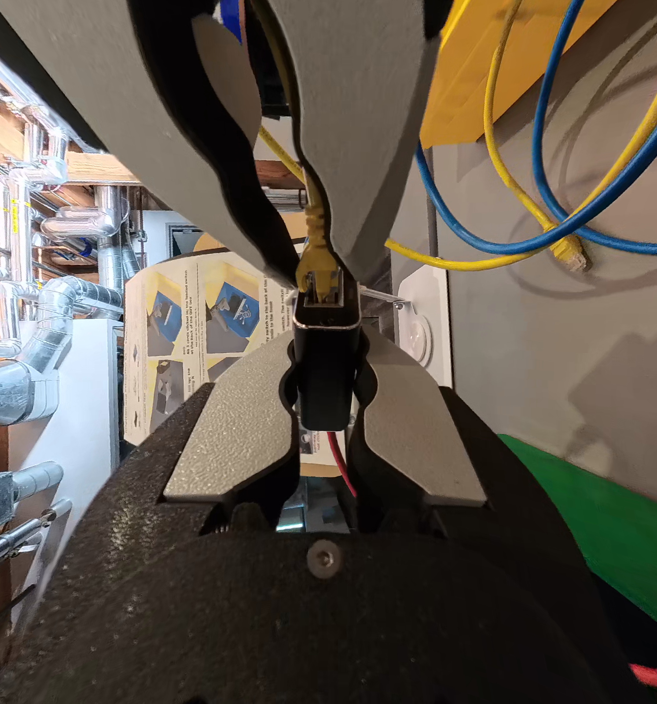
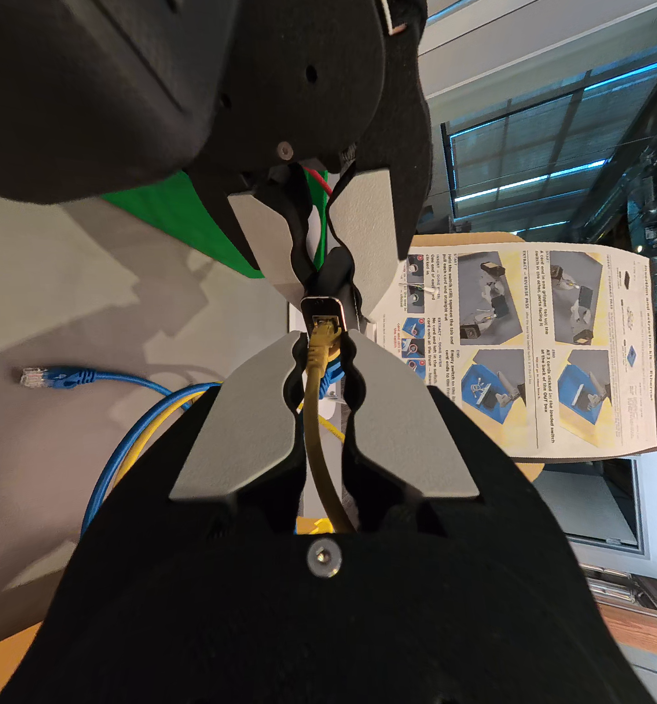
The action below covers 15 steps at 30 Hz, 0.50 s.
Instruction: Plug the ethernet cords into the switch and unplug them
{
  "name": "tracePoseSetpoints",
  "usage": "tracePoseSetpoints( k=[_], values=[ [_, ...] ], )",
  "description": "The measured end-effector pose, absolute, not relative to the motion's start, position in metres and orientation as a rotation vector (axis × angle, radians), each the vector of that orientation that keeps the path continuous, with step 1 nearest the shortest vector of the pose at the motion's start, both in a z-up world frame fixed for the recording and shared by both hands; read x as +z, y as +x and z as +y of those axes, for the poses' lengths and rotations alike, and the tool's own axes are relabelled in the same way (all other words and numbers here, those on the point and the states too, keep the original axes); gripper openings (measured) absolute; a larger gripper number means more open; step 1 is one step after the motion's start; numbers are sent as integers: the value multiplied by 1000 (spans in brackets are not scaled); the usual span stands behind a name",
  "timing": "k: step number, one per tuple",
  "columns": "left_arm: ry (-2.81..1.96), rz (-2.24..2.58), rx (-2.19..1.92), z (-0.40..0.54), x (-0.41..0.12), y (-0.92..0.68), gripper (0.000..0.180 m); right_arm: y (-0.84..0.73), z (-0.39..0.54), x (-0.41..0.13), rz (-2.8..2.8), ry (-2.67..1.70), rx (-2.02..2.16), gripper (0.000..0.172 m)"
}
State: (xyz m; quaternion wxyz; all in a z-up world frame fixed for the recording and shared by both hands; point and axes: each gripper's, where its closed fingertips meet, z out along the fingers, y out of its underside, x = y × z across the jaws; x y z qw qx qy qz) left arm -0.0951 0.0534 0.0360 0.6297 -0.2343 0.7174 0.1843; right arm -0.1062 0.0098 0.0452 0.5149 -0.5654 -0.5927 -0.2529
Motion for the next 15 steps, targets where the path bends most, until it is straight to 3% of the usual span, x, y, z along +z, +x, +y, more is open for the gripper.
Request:
tracePoseSetpoints(
  k=[15],
  values=[
    [-570,1782,359,44,10,-85,25,-97,-1,20,-1531,-1531,-465,19]
  ],
)
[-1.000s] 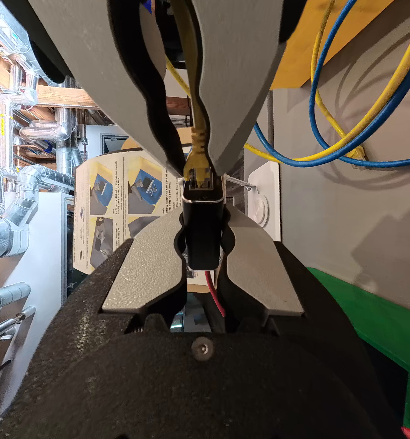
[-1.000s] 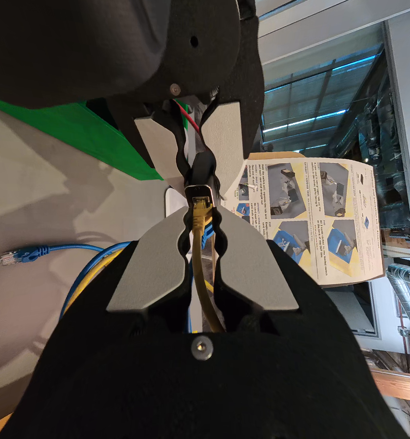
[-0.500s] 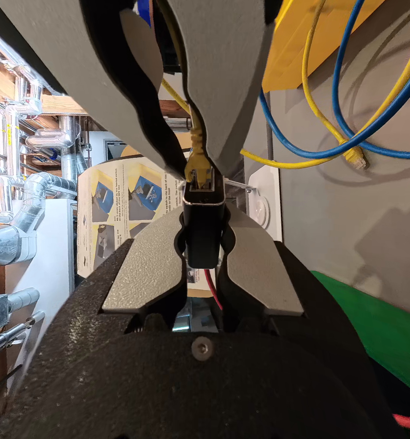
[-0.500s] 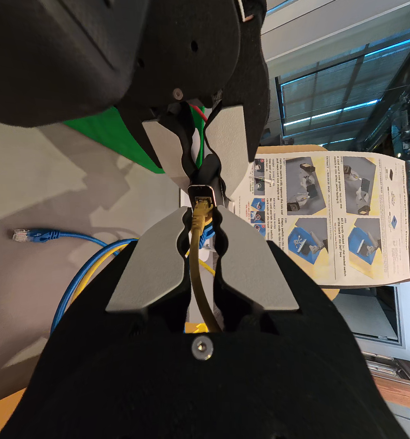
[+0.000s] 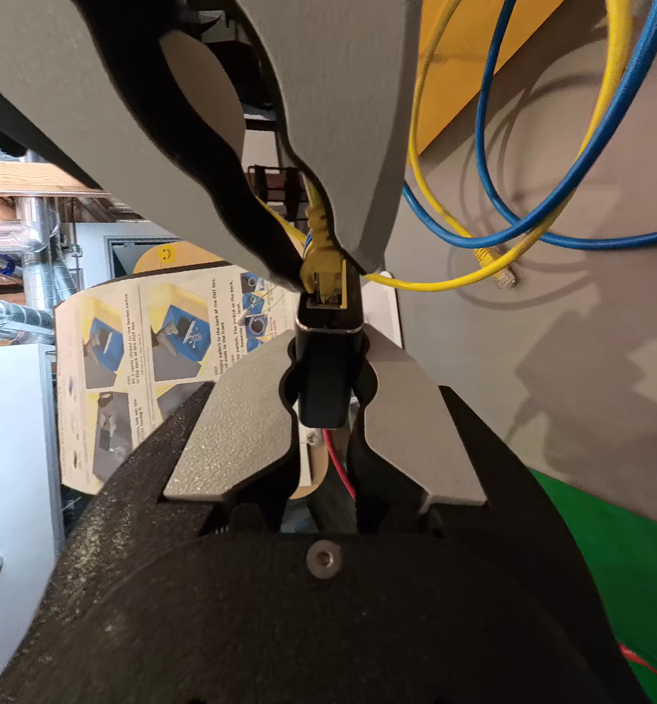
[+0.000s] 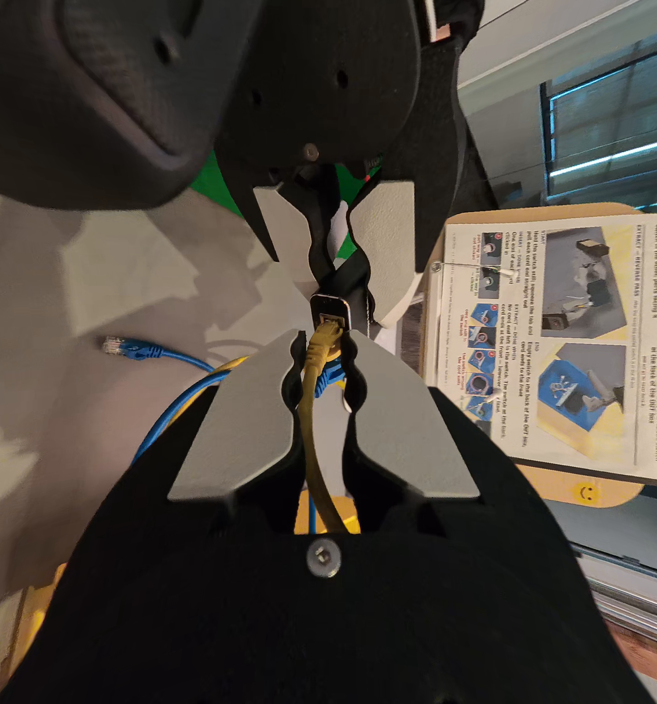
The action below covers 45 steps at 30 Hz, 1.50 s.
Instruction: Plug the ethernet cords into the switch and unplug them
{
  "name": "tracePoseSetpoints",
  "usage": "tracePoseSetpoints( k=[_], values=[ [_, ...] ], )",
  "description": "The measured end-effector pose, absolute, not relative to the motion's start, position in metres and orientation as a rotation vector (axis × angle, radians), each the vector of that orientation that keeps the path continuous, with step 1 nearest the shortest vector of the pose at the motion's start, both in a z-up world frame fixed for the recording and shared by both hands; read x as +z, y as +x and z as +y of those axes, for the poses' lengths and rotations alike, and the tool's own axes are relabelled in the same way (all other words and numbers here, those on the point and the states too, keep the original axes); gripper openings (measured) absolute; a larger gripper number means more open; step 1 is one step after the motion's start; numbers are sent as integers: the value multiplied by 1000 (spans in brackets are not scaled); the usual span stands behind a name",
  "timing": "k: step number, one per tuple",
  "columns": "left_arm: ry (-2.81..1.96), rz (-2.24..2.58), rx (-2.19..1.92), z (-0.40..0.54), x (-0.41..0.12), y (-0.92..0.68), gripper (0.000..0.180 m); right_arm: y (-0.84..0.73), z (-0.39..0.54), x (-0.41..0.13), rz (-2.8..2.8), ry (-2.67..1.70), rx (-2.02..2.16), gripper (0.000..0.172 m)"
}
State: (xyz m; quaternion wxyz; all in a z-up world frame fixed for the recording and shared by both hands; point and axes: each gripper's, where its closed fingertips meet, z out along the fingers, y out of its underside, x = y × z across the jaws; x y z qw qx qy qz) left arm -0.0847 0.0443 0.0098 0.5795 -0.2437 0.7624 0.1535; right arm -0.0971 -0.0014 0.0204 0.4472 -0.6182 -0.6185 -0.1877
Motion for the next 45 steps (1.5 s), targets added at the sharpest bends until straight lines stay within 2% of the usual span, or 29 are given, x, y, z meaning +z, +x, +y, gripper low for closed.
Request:
tracePoseSetpoints(
  k=[28,45],
  values=[
    [-599,1883,216,26,-7,-71,25,-83,-19,11,-1559,-1669,-340,19],
    [-596,1775,303,31,-3,-64,27,-83,-13,15,-1534,-1614,-354,17]
  ],
)
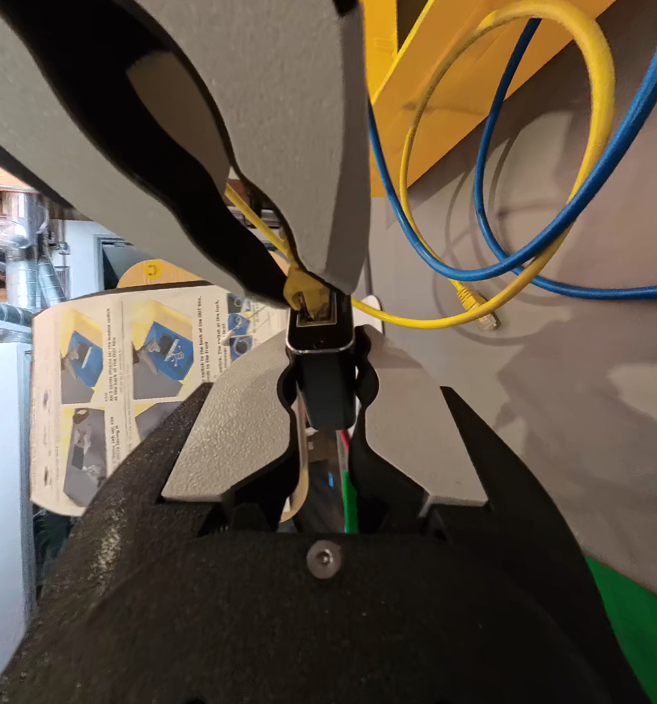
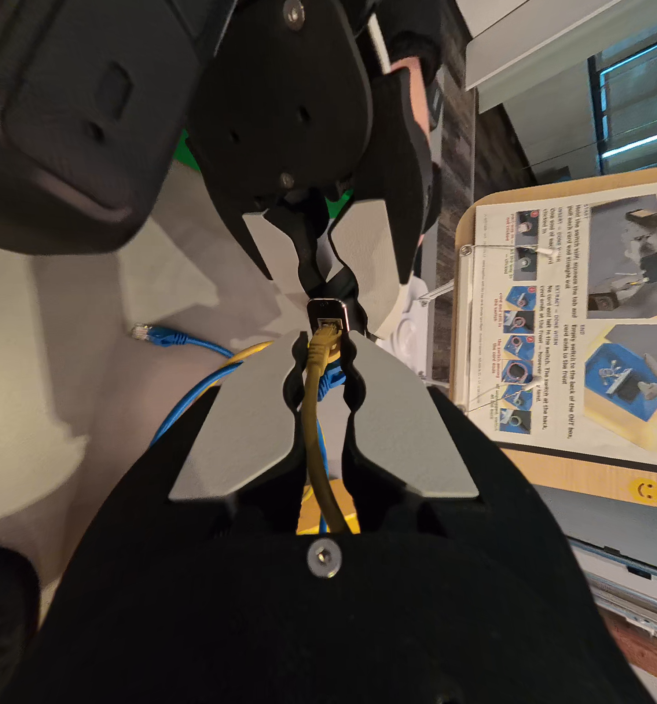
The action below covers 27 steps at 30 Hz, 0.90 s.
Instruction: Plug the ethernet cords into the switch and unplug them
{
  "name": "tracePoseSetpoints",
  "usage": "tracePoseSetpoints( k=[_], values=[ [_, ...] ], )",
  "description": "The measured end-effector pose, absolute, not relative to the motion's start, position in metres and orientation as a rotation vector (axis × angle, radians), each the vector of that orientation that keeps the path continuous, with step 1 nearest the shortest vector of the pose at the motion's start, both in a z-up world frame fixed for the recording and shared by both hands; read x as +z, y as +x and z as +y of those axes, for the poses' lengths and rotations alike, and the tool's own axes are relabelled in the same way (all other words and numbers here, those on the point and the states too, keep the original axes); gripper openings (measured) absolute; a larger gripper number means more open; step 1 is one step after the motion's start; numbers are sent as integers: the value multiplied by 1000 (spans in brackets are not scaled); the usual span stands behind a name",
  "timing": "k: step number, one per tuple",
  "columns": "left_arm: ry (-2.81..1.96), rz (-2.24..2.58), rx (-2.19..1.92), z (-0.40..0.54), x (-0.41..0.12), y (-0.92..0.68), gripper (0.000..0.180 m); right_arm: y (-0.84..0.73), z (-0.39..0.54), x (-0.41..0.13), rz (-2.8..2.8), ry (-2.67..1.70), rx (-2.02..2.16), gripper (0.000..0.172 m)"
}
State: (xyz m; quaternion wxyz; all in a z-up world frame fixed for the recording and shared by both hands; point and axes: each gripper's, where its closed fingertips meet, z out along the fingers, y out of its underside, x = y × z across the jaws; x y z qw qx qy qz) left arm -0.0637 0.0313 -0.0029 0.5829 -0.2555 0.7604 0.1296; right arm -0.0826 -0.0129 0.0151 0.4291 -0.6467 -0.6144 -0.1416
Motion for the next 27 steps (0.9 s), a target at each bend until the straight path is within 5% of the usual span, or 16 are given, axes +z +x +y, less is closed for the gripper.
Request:
tracePoseSetpoints(
  k=[27],
  values=[
    [-592,1877,191,5,-15,-54,27,-71,-40,7,-1593,-1748,-261,19]
  ],
)
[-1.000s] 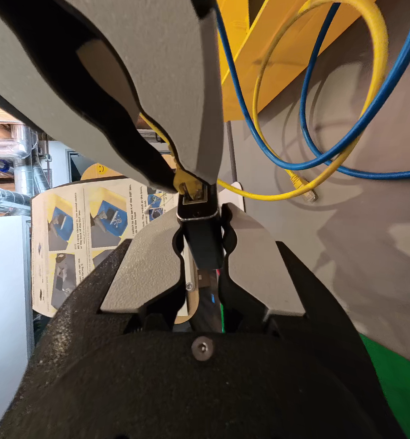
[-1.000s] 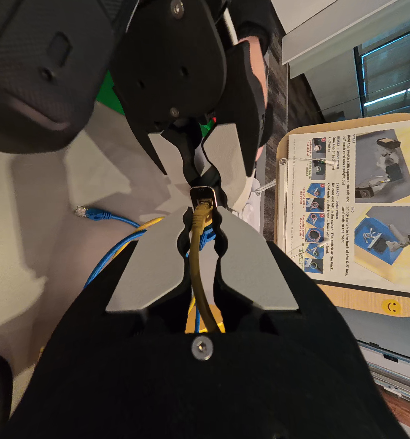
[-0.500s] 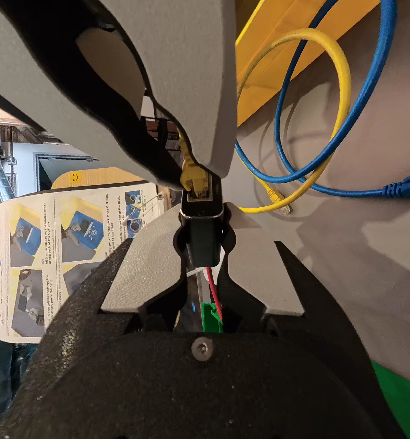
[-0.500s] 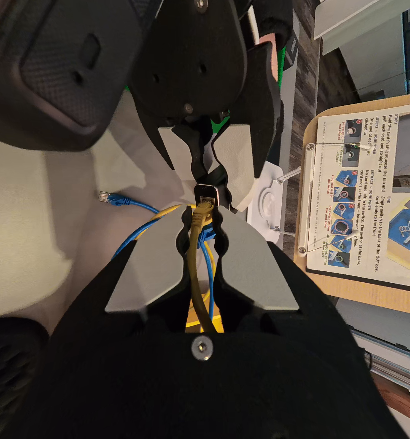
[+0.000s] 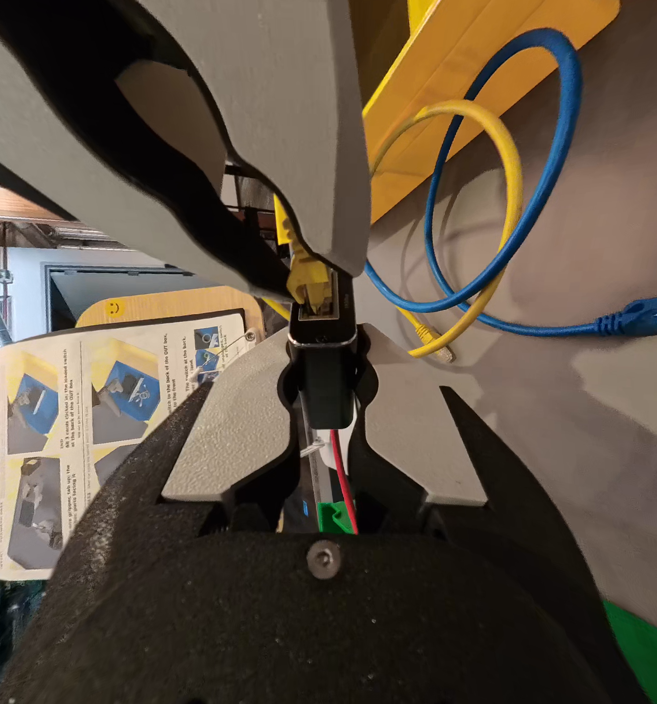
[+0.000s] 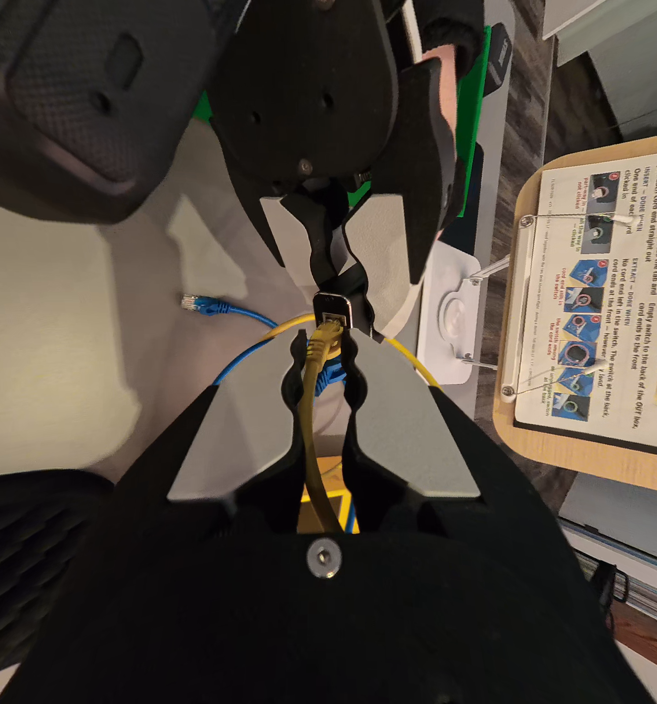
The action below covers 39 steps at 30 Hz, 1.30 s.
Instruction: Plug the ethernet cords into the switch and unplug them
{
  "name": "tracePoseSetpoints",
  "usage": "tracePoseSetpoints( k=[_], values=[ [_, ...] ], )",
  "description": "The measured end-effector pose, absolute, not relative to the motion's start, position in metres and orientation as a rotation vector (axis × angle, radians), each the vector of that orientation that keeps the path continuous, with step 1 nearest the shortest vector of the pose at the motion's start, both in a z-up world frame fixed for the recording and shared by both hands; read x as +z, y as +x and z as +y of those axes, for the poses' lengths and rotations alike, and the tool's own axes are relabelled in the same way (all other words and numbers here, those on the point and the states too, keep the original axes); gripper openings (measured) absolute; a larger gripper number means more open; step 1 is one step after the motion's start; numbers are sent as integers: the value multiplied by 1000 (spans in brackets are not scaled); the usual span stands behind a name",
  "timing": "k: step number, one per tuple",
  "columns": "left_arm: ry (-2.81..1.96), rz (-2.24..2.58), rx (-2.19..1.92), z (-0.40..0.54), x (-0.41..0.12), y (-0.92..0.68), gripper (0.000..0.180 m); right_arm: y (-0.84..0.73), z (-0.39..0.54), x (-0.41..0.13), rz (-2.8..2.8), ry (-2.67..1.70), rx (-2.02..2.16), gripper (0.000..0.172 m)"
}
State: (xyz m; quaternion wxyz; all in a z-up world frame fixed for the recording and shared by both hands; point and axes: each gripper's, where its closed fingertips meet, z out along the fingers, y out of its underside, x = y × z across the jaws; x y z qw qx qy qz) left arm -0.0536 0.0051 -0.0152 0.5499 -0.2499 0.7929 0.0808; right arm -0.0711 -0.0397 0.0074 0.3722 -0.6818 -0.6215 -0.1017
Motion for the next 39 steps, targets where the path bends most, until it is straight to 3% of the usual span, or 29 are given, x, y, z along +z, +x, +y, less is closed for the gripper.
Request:
tracePoseSetpoints(
  k=[23,39],
  values=[
    [-575,1797,27,-11,0,-50,29,-82,-46,31,-1595,-1512,-134,16],
    [-563,1826,154,-8,-7,-49,28,-74,-50,16,-1581,-1665,-117,18]
  ],
)
